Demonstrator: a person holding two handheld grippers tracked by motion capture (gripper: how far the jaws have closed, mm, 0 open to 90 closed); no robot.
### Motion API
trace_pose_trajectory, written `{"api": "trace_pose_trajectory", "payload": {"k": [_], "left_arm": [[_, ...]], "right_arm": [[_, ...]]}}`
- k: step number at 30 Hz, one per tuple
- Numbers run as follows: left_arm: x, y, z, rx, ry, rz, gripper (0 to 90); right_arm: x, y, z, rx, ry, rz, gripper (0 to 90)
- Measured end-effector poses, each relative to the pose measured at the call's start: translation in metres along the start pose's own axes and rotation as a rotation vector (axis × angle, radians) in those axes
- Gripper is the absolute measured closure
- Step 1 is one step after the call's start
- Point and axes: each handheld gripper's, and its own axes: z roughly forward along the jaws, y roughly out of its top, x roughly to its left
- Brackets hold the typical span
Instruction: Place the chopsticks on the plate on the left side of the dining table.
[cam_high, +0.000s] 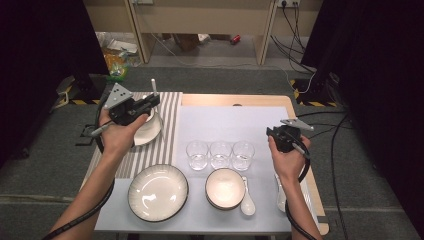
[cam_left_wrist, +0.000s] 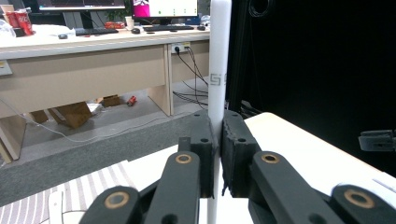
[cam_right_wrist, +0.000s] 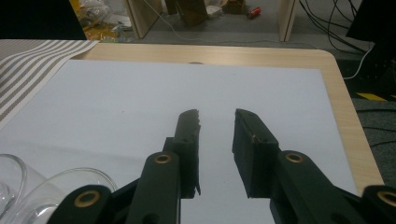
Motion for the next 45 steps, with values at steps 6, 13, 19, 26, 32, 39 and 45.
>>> {"api": "trace_pose_trajectory", "payload": {"k": [6,13,19,26,32,39,45], "left_arm": [[0.005,-0.006,-0.011,0.0,0.014,-0.005,83.7],[0.009,-0.01,-0.021,0.004,0.026,-0.007,83.7],[0.011,-0.014,-0.03,0.001,0.036,-0.008,83.7],[0.014,-0.019,-0.038,0.006,0.047,-0.01,83.8],[0.021,-0.024,-0.048,0.007,0.069,-0.013,83.8],[0.03,-0.031,-0.061,0.013,0.099,-0.017,83.8],[0.036,-0.037,-0.069,0.015,0.124,-0.027,83.7]], "right_arm": [[-0.001,-0.005,-0.002,0.007,-0.003,0.009,71.2],[-0.001,-0.009,-0.002,0.009,-0.006,0.01,71.1],[0.001,-0.011,-0.002,0.011,-0.004,0.007,71.1],[0.0,-0.013,-0.003,0.01,-0.007,0.006,70.9],[-0.003,-0.016,-0.005,0.004,-0.01,0.013,70.9],[-0.003,-0.021,-0.006,0.003,-0.01,0.016,70.6],[-0.002,-0.024,-0.006,0.002,-0.006,0.017,70.5]]}}
